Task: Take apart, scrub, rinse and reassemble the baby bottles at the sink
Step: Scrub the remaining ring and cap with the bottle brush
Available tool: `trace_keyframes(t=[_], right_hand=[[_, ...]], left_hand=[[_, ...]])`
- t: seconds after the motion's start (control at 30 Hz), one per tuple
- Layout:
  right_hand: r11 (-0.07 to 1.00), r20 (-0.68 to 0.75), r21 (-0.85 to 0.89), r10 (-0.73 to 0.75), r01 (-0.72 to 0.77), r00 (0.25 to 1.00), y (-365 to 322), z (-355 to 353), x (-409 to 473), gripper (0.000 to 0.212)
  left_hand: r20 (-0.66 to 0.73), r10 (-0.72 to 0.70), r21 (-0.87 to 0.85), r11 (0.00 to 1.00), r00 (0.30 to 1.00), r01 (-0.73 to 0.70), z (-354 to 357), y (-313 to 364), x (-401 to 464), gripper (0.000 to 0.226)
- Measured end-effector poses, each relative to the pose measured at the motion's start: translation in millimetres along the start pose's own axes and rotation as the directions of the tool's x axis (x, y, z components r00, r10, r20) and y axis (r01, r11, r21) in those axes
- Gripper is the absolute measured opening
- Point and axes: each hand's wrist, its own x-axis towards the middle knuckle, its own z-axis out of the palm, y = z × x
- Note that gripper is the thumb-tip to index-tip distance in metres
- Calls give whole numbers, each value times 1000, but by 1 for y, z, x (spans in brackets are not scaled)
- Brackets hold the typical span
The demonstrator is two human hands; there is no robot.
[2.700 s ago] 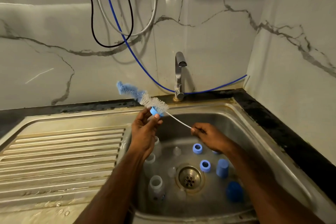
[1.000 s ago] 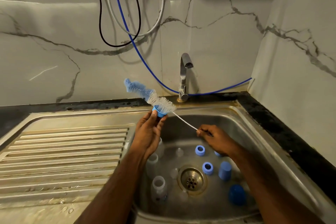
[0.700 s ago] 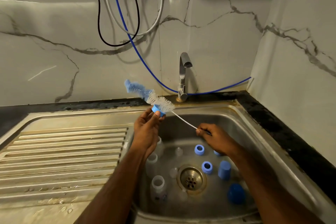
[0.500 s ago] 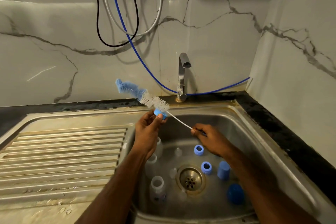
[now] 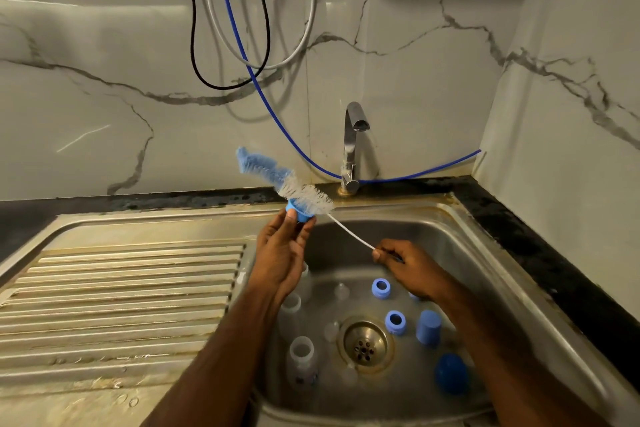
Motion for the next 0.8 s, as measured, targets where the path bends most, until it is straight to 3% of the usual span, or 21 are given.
trace_keyframes(t=[0.07, 0.2, 0.27, 0.33, 0.4, 0.53, 0.63, 0.7, 0.8], right_hand=[[1000, 51, -10, -5, 5, 999, -5, 5, -1, 18], [997, -53, -83, -3, -2, 999, -9, 12, 3, 22], [997, -50, -70, 22, -26, 999, -4, 5, 2, 20], [999, 20, -37, 25, -24, 999, -3, 0, -1, 19], [1000, 85, -21, 21, -19, 996, -5, 3, -2, 18], [997, -4, -72, -2, 1, 1000, -9, 13, 2, 21], [994, -122, -108, -37, 24, 992, -5, 5, 2, 22], [989, -127, -143, -63, 45, 990, -3, 0, 0, 20], [974, -92, -218, -77, 55, 993, -7, -2, -3, 19]], left_hand=[[-11, 8, 13, 1000, 1000, -7, -4, -1, 2, 33], [110, 48, 313, 946, 993, -81, 0, -9, -4, 28], [88, 78, 288, 952, 993, -101, 2, -8, -3, 24], [17, 67, 144, 987, 998, -69, -1, -3, 3, 20], [-8, 57, 103, 993, 998, -56, -5, -4, 6, 24], [70, 75, 375, 922, 995, -96, -3, -13, 1, 31], [50, 46, 355, 933, 998, -61, -5, -11, 3, 32], [9, 40, 290, 956, 999, -40, -8, -7, 6, 31], [-9, 138, 455, 883, 990, -119, -9, -4, 6, 29]])
